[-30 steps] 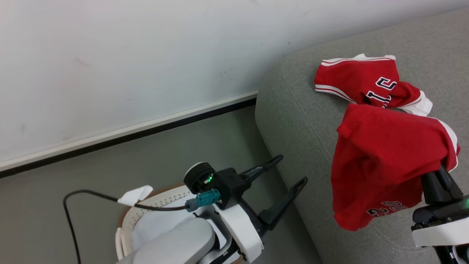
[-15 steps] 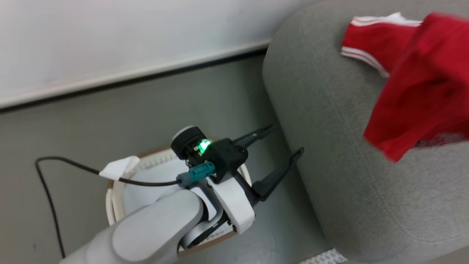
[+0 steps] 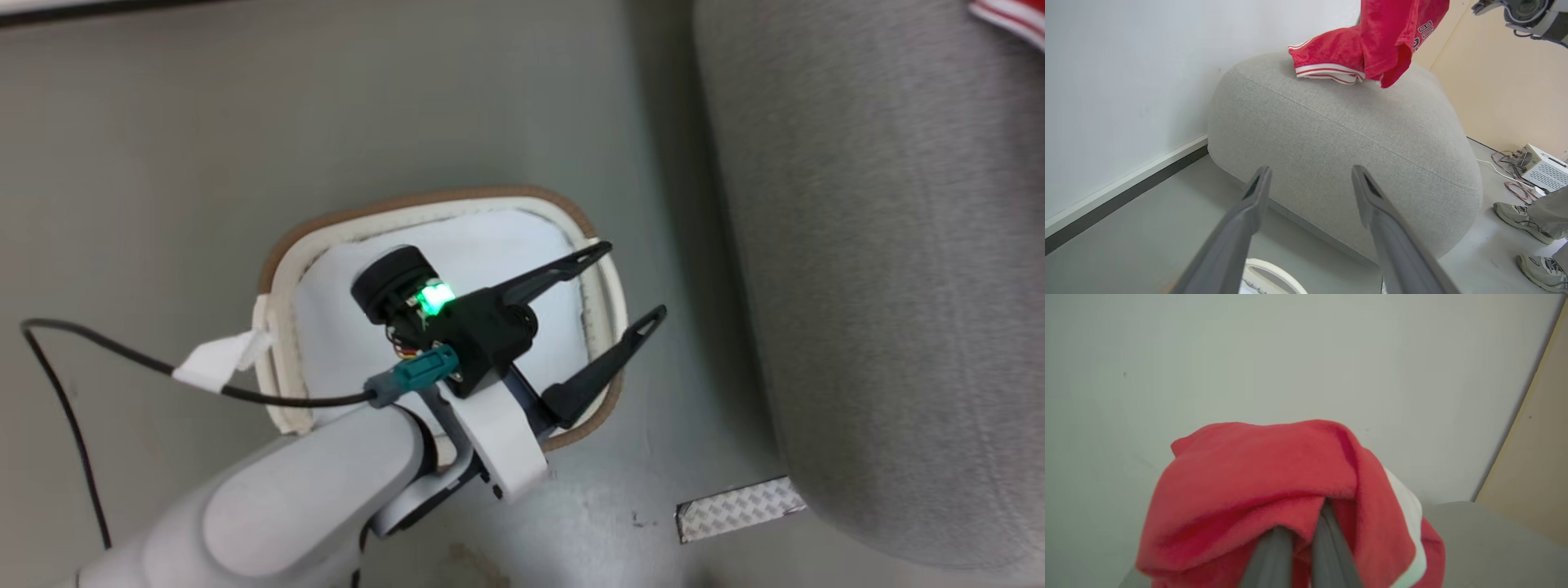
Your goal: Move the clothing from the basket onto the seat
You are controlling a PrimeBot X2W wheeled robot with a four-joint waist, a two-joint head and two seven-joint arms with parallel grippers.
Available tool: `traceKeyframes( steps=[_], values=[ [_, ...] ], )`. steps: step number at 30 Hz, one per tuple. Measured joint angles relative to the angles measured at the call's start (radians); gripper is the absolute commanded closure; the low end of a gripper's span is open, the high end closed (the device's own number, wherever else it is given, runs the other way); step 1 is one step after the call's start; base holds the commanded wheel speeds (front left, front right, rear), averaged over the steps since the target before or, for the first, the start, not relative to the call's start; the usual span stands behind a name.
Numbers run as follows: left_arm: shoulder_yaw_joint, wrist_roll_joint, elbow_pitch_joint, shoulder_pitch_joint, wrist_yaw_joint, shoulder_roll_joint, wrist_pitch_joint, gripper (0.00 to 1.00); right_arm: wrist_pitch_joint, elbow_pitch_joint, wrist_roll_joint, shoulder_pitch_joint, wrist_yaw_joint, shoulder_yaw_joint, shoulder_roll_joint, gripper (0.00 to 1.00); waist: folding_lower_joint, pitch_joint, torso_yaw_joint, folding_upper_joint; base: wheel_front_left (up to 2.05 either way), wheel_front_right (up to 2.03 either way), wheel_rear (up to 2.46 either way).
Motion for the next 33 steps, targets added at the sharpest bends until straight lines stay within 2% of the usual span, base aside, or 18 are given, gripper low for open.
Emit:
traceKeyframes(
  steps=[7, 12, 15, 16, 17, 18, 19, 24, 28, 33],
  values=[
    [0.003, 0.009, -0.012, -0.021, 0.002, 0.010, 0.005, 0.00, 0.055, 0.256, -0.014, -0.104, 0.000, 0.073, -0.039, 1.00, 0.0000, 0.084, 0.058, 0.0000, 0.00, 0.00, 0.00],
    [0.003, 0.009, 0.000, -0.030, 0.002, 0.001, -0.007, 0.00, 0.176, 0.426, -0.030, -0.166, 0.000, 0.166, -0.042, 1.00, 0.0000, 0.107, 0.095, 0.0000, 0.00, 0.00, 0.00],
    [0.004, 0.008, 0.014, -0.030, 0.000, -0.007, -0.022, 0.00, 0.243, 0.489, -0.014, -0.187, 0.000, 0.210, -0.039, 1.00, -0.0001, 0.100, 0.106, 0.0000, 0.00, 0.00, 0.00],
    [0.004, 0.007, 0.020, -0.030, -0.002, -0.011, -0.029, 0.00, 0.263, 0.500, -0.010, -0.191, 0.000, 0.228, -0.042, 0.85, -0.0001, 0.094, 0.108, 0.0000, 0.00, 0.00, 0.00],
    [0.003, 0.006, 0.026, -0.030, -0.002, -0.015, -0.031, 0.00, 0.271, 0.509, -0.007, -0.195, 0.000, 0.241, -0.044, 0.51, -0.0001, 0.088, 0.109, 0.0000, 0.00, 0.00, 0.00],
    [0.003, 0.006, 0.033, -0.030, -0.002, -0.018, -0.039, 0.00, 0.281, 0.514, -0.002, -0.199, 0.000, 0.254, -0.048, 0.05, -0.0001, 0.081, 0.109, 0.0000, 0.00, 0.00, 0.00],
    [0.004, 0.004, 0.039, -0.030, -0.002, -0.020, -0.043, 0.00, 0.294, 0.514, -0.001, -0.201, 0.000, 0.274, -0.054, 0.00, -0.0001, 0.073, 0.110, 0.0000, 0.00, 0.00, 0.00],
    [0.003, -0.014, 0.077, -0.013, -0.003, -0.033, -0.066, 0.00, 0.351, 0.508, 0.011, -0.200, 0.000, 0.359, -0.085, 0.00, -0.0002, 0.019, 0.106, 0.0000, 0.00, 0.00, 0.00],
    [0.006, -0.026, 0.107, 0.013, -0.003, -0.043, -0.101, 0.00, 0.370, 0.455, 0.018, -0.190, 0.000, 0.431, -0.125, 0.00, -0.0002, -0.043, 0.097, 0.0000, 0.00, 0.00, 0.00],
    [0.019, -0.057, 0.139, 0.061, 0.004, -0.042, -0.126, 0.00, 0.462, 0.417, 0.085, -0.122, 0.000, 0.489, -0.181, 0.00, -0.0002, -0.139, 0.086, 0.0000, 0.00, 0.00, 0.00]
  ],
)
